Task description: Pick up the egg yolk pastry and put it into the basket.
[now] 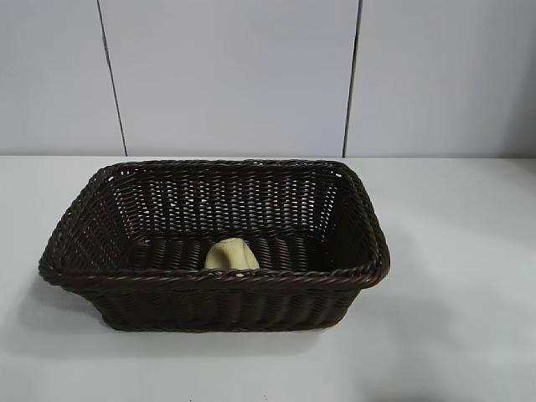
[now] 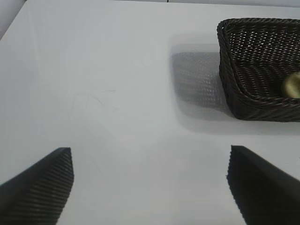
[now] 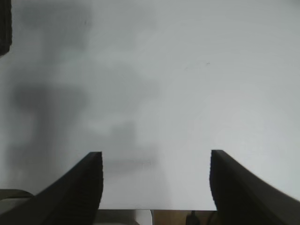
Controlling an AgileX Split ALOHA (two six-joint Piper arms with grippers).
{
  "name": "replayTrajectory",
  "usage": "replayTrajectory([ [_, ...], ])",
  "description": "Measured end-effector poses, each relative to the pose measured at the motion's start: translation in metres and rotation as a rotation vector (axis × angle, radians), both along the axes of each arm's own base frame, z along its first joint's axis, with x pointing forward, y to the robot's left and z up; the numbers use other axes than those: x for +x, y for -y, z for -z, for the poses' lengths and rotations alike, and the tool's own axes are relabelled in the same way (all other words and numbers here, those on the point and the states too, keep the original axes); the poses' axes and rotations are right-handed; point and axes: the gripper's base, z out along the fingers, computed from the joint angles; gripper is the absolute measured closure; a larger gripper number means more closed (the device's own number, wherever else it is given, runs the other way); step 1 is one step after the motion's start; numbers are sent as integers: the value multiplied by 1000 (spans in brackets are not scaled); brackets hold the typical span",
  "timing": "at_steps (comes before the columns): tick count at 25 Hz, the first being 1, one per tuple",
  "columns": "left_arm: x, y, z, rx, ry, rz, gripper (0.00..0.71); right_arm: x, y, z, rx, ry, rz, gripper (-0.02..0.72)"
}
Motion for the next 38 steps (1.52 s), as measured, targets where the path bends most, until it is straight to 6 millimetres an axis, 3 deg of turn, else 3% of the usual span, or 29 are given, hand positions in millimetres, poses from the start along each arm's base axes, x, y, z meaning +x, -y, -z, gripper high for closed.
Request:
replayTrajectory([
  [14, 0, 0, 0, 0, 0, 0, 64, -19, -8, -6, 2, 123, -166, 227],
  [23, 0, 0, 0, 0, 0, 0, 64, -61, -3, -10, 8, 397, -164, 227],
  [38, 0, 0, 0, 0, 0, 0, 64, -63, -2, -2, 1, 350, -166, 227],
])
